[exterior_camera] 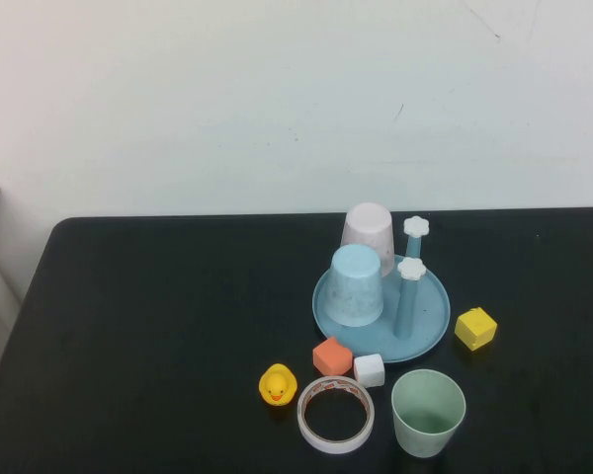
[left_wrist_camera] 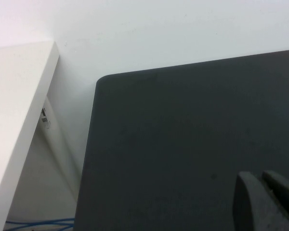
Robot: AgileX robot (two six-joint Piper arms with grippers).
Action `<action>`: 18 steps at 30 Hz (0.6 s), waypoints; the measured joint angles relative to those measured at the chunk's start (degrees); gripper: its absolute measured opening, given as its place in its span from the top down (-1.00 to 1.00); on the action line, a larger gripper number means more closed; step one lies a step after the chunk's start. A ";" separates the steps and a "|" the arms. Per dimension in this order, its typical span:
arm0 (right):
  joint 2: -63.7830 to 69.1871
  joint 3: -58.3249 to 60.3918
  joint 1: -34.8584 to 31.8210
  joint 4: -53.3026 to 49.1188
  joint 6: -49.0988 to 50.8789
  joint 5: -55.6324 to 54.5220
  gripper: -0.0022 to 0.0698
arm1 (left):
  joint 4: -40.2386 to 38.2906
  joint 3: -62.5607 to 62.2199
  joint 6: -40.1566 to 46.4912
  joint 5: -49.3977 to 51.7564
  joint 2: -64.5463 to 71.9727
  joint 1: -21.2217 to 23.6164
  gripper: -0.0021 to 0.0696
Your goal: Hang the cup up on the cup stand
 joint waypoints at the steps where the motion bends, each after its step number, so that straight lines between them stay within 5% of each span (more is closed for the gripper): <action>1: 0.00 0.00 0.00 -0.38 -0.22 0.09 0.94 | 0.00 0.00 0.00 0.00 0.00 0.00 0.95; 18: 0.00 0.00 0.00 -4.35 -0.40 0.36 0.94 | 0.00 0.00 0.00 0.00 0.00 0.00 0.95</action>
